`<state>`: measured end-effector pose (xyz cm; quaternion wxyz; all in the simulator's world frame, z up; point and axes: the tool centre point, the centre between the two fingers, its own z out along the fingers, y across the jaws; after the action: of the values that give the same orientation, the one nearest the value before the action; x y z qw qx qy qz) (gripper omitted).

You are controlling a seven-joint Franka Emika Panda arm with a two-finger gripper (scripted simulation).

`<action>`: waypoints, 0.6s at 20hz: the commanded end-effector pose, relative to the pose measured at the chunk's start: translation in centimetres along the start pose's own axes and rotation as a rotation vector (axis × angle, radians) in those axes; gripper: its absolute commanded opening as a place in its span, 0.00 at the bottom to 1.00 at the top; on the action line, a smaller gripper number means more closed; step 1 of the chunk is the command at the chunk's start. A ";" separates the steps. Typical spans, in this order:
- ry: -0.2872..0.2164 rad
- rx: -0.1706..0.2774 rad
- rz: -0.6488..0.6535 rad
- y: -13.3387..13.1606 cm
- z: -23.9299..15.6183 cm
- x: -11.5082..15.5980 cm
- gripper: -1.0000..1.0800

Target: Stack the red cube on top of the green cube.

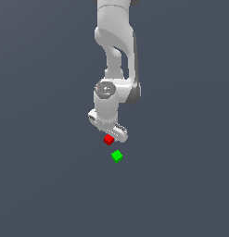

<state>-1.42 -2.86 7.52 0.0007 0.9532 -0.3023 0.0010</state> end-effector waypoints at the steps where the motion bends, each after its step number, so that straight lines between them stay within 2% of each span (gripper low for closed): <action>1: -0.001 0.000 0.025 0.1 0.4 -0.1 0.96; 12: -0.003 0.000 0.031 0.1 0.7 -0.1 0.96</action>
<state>-1.55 -2.86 6.93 0.0001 0.9484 -0.3171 0.0000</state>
